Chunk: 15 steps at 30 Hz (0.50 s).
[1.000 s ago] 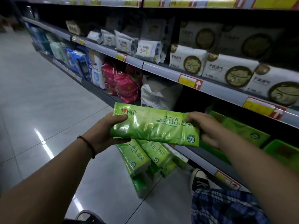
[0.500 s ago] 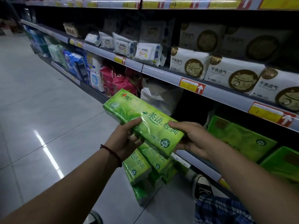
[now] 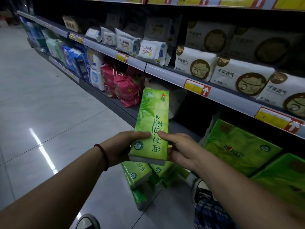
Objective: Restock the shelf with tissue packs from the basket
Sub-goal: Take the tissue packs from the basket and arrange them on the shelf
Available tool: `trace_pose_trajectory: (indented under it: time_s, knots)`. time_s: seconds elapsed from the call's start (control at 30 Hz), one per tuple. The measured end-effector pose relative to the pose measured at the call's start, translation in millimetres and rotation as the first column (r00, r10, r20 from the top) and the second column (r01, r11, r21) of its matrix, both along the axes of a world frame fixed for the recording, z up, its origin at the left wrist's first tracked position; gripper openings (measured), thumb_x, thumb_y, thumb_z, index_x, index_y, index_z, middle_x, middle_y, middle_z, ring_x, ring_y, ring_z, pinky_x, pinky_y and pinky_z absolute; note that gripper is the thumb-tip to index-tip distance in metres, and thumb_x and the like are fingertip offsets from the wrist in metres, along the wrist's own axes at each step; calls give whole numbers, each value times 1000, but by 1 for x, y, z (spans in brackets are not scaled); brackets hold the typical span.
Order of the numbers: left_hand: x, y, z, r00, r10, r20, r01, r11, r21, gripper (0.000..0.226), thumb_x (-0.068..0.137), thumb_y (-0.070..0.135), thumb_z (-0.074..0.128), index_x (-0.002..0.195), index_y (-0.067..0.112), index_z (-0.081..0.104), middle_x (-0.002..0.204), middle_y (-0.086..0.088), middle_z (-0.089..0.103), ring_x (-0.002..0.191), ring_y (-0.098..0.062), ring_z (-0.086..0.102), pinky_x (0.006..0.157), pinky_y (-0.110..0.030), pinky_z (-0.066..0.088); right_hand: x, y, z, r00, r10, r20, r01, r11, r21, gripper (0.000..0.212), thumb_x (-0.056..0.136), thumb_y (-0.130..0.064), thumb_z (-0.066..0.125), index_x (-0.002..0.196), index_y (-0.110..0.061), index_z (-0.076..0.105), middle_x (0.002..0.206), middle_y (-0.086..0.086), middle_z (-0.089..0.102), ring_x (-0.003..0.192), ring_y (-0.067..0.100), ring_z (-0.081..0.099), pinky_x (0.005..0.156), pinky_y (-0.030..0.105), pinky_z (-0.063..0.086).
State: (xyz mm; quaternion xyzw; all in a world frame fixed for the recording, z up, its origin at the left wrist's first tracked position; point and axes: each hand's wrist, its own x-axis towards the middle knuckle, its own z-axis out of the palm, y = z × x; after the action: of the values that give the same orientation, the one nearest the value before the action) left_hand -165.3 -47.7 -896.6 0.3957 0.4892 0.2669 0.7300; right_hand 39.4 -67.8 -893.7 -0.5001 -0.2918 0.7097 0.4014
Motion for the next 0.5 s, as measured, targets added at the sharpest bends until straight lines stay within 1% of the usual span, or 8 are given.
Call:
trace_pose_trajectory:
  time_s: [0.03,0.1,0.2,0.23,0.3,0.33,0.4,0.5]
  knots:
    - [0,-2,-4,999,-32,-28,32,999,5,61,80,33,84,134,11,64,126,-16,73,126,-41,64,112,-56,46,2,-2,-3,1000,-12,-4,12,1000,-25,41,86,-13,76,121,7,68,113,25,74,107,42,71,92,57,58]
    - [3,-6,-7,998,-34,-55,35,999,17,56,80,27,80,131,9,65,122,-16,75,124,-41,65,111,-58,47,7,-5,-8,1000,-15,24,16,999,-47,39,89,-14,76,121,5,68,113,22,75,97,37,74,88,52,60]
    - [10,-7,-8,996,-47,-76,47,999,9,52,81,26,79,129,11,66,120,-15,76,119,-40,68,109,-59,48,18,-7,-14,996,-10,90,15,998,-58,40,89,-27,77,119,-1,72,110,19,76,87,32,74,83,46,61]
    - [12,-6,-9,994,-57,-93,57,998,-2,48,84,26,78,128,14,66,118,-13,76,114,-38,71,106,-58,51,21,-7,-16,996,-14,91,20,998,-67,40,90,-29,76,118,-2,72,107,18,75,83,32,74,80,45,62]
    - [20,-4,-11,991,-76,-110,73,997,-31,36,91,26,74,126,21,66,117,-10,77,103,-32,74,93,-56,58,28,-3,-23,995,-23,97,32,996,-86,39,91,-25,76,120,0,69,104,18,73,77,35,75,71,46,63]
    - [25,-2,-13,991,-84,-108,80,996,-44,32,94,26,72,125,24,66,117,-10,77,101,-32,75,86,-53,60,32,2,-27,993,-23,115,35,995,-97,40,91,-21,77,122,2,66,105,20,73,78,37,76,69,49,63]
    - [37,7,-23,990,-69,-126,64,997,-46,31,96,25,69,127,23,64,116,-10,78,96,-31,76,76,-46,63,40,16,-36,987,-7,162,27,992,-122,43,90,-16,77,126,3,62,110,24,71,83,42,76,70,55,63]
    - [60,32,-48,988,-12,-157,8,1000,-27,29,96,23,71,125,19,66,116,-12,77,98,-33,75,72,-44,64,57,45,-54,976,20,215,14,988,-156,41,93,-16,74,127,2,62,118,25,71,92,44,75,79,58,61]
